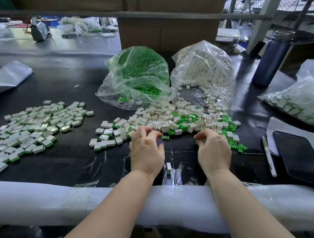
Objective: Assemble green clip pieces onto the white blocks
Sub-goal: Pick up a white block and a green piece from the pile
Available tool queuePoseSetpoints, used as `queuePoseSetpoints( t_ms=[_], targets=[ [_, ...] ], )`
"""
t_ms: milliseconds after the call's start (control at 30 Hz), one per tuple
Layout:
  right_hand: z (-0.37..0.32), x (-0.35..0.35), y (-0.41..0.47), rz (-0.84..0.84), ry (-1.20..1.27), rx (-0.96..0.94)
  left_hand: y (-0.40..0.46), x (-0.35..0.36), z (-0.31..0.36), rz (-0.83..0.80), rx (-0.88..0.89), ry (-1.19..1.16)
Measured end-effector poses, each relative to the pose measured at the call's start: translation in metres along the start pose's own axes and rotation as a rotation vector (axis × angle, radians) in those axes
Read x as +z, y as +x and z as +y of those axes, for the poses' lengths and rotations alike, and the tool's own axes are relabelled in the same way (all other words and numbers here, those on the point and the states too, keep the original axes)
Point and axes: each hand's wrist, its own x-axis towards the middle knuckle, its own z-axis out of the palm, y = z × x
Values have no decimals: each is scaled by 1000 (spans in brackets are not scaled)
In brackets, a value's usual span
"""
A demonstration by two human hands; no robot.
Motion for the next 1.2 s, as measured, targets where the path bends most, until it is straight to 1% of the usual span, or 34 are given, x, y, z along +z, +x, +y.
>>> queuePoseSetpoints(
  t_ms=[67,200,300,367,433,533,600,667,800,933,1000,1133,1200],
  targets=[
    [-3,1,-2,-25,51,-41,-1,0,0,-35,78,-50],
    [-12,1,-8,-168,181,-202,-1,0,3,-96,177,-123],
    [-18,0,-13,-236,217,-313,-1,-2,6,-152,188,-209],
    [-19,0,-15,-287,251,-326,-1,-3,7,-159,175,-265],
    [-17,1,-13,-298,275,-319,-1,-2,6,-141,154,-286],
    [-10,2,-8,-192,161,-286,0,0,4,-71,115,-276],
    [-7,5,-6,-161,72,-282,1,0,3,-19,85,-272],
    [-6,8,-5,-204,-7,-315,2,0,2,8,53,-275],
    [-10,15,-5,-340,-189,-355,5,2,-1,47,-16,-265],
    [-9,19,-4,-421,-304,-355,5,4,-2,30,-24,-268],
    [-10,19,-4,-410,-295,-366,5,4,-2,13,-15,-282],
    [-13,15,-5,-268,-171,-359,3,2,-1,-42,-15,-346],
    [-13,14,-5,-236,-131,-340,3,2,0,-68,-17,-362]
  ],
)
